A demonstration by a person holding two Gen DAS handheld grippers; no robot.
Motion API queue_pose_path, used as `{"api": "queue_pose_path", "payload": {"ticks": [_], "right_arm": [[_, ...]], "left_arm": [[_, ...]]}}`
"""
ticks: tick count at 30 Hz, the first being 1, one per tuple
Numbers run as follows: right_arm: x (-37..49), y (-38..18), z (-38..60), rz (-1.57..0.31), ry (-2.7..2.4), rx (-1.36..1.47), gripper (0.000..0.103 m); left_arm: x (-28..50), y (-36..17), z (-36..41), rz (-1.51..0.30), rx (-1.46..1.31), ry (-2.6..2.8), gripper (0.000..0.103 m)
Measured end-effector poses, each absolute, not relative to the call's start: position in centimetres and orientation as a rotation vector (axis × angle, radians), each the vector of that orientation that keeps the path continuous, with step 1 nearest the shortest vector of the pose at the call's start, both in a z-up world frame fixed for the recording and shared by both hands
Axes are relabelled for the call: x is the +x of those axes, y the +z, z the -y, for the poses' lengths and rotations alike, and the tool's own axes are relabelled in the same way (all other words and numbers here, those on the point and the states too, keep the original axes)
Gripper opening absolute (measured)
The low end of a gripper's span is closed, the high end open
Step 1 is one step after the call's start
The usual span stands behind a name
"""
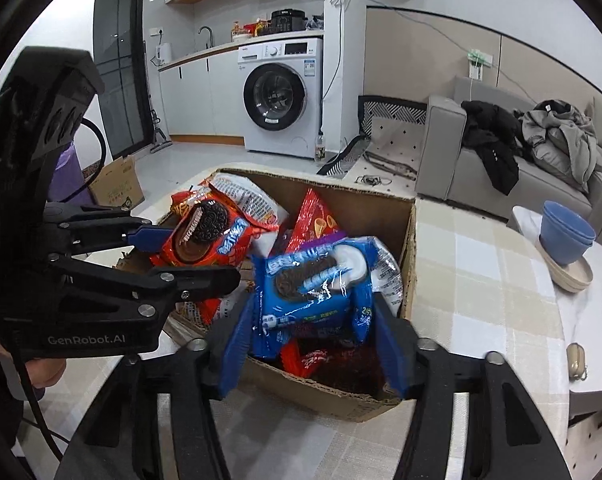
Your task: Organize snacks
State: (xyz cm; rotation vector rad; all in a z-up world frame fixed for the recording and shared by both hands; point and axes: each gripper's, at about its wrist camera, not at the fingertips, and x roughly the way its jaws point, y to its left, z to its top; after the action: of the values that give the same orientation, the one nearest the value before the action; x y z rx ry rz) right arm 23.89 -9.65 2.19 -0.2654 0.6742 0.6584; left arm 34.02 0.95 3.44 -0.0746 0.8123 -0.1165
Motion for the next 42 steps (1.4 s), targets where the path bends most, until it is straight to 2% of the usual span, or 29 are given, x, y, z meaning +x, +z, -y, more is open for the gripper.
{"api": "queue_pose_path", "payload": {"ticks": [1, 3, 4, 6, 10, 12, 15, 29, 42], "right_arm": [[23.6, 2.5, 10.0, -0.654, 0.656, -0.260, 0.066], [23.2, 2.9, 10.5, -0.640, 0.658, -0.240, 0.068], [23.1, 3.2, 10.9, -0.632, 0.651, -0.228, 0.072], [22.7, 3.7, 11.7, -0.616, 0.639, -0.207, 0.080], [22.2, 4.4, 13.4, -0.596, 0.615, -0.159, 0.093], [21.8, 4.6, 14.1, -0.591, 0.606, -0.139, 0.099], [21.0, 4.9, 14.9, -0.575, 0.613, -0.101, 0.102], [17.3, 4.6, 17.0, -0.519, 0.660, -0.018, 0.102], [14.1, 3.3, 18.8, -0.457, 0.667, -0.001, 0.103]], "left_arm": [[33.9, 3.6, -1.0, -0.812, -0.076, -0.116, 0.045], [33.5, 3.9, -1.5, -0.803, -0.092, -0.117, 0.060], [33.2, 4.0, -1.7, -0.794, -0.104, -0.117, 0.064], [32.6, 4.5, -2.0, -0.779, -0.121, -0.114, 0.083], [31.0, 5.4, -2.9, -0.750, -0.146, -0.095, 0.086], [29.9, 5.9, -3.2, -0.735, -0.152, -0.081, 0.102], [27.9, 6.6, -3.4, -0.694, -0.149, -0.061, 0.102], [20.4, 8.1, -1.9, -0.607, -0.084, -0.002, 0.102], [17.1, 5.7, -2.7, -0.557, -0.139, 0.046, 0.102]]}}
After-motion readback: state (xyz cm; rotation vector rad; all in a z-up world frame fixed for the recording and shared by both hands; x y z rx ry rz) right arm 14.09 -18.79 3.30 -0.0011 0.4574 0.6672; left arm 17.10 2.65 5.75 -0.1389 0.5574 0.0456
